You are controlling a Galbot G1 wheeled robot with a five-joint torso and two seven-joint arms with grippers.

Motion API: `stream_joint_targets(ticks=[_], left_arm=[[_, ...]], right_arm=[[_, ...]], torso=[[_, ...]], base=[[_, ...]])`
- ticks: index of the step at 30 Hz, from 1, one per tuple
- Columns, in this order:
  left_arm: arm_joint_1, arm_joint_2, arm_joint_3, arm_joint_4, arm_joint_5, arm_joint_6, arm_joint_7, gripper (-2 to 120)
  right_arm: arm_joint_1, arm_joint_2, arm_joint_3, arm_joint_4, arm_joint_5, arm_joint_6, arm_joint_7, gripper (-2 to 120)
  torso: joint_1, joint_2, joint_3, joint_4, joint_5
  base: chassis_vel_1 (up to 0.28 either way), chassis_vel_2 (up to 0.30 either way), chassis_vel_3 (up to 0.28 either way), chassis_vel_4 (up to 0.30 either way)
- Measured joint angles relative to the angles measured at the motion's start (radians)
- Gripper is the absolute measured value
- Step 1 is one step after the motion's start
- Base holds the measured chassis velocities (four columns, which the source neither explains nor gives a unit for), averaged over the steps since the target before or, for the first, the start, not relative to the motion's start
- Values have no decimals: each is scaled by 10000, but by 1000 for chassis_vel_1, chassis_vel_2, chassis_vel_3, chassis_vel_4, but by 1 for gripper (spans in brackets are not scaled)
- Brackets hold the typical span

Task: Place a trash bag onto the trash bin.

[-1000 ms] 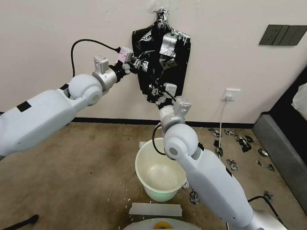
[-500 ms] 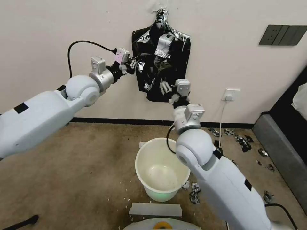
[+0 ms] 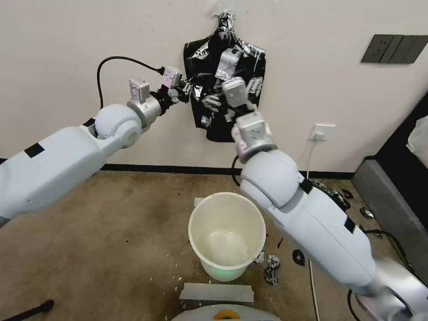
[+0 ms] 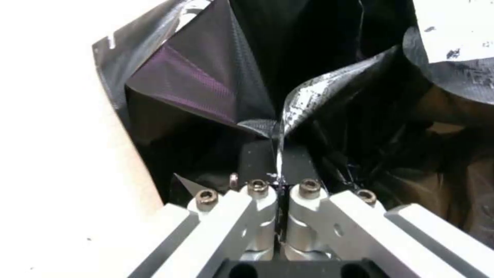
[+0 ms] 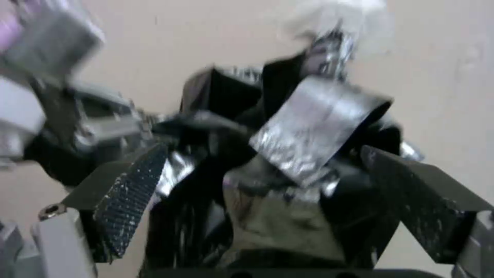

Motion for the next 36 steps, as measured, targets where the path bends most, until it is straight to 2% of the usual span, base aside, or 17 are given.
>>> stream_joint_targets(ticks=[7, 12, 15, 16, 19, 21, 23, 24, 27, 28, 30, 34, 36], left_arm=[[328, 80, -286, -141, 0, 0, -1, 0], [468, 68, -396, -187, 0, 1, -1, 0], [523, 59, -476, -187, 0, 1, -2, 0], [523, 59, -476, -187, 0, 1, -2, 0], [536, 77, -492, -189, 0, 6, -4, 0], [545, 88, -493, -193, 0, 11, -8, 0], [565, 110, -497, -194, -1, 29, -15, 0], [565, 110, -497, -194, -1, 29, -15, 0], [608, 128, -526, -184, -1, 43, -23, 0], [608, 128, -526, -184, -1, 43, -23, 0], [618, 122, -550, -156, -1, 45, -28, 0], [615, 111, -556, -148, -3, 49, -37, 0], [599, 106, -556, -145, -4, 53, -87, 0]], right_arm=[[437, 172, 123, -1422, 27, -49, 292, 100], [550, 177, 325, -1698, 84, 0, 377, 95], [557, 96, 411, -1718, 151, 64, 424, 81], [557, 96, 411, -1718, 151, 64, 424, 81], [497, 86, 430, -1643, 185, 165, 465, 66], [482, 105, 432, -1564, 186, 184, 475, 63], [455, 130, 433, -1422, 186, 207, 491, 51], [455, 130, 433, -1422, 186, 207, 491, 51], [372, 112, 432, -1198, 186, 225, 486, 37], [372, 112, 432, -1198, 186, 225, 486, 37], [352, 113, 431, -1179, 187, 256, 476, 26], [353, 114, 447, -1200, 188, 285, 463, 18], [361, 88, 461, -1243, 195, 318, 440, 5]], torso=[[0, -1, 0, 0, 0], [0, 0, 0, -1, 0], [0, -1, 0, -1, 1], [0, -1, 0, -1, 1], [0, -1, 1, -2, 3], [0, -1, 0, -1, 3], [0, -1, 0, 0, 3], [0, -1, 0, 0, 3], [0, 0, 0, -1, 0], [0, 0, 0, -1, 0], [0, -1, 0, -1, 1], [0, 0, 0, -1, 0], [0, -1, 0, -1, 1]], base=[[0, 0, 0, 0], [0, 0, 0, 0], [0, 0, 0, 0], [0, 0, 0, 0], [0, 0, 0, 0], [0, 0, 0, 0], [0, 0, 0, 0], [0, 0, 0, 0], [0, 0, 0, 0], [0, 0, 0, 0], [0, 0, 0, 0], [0, 0, 0, 0], [0, 0, 0, 0]])
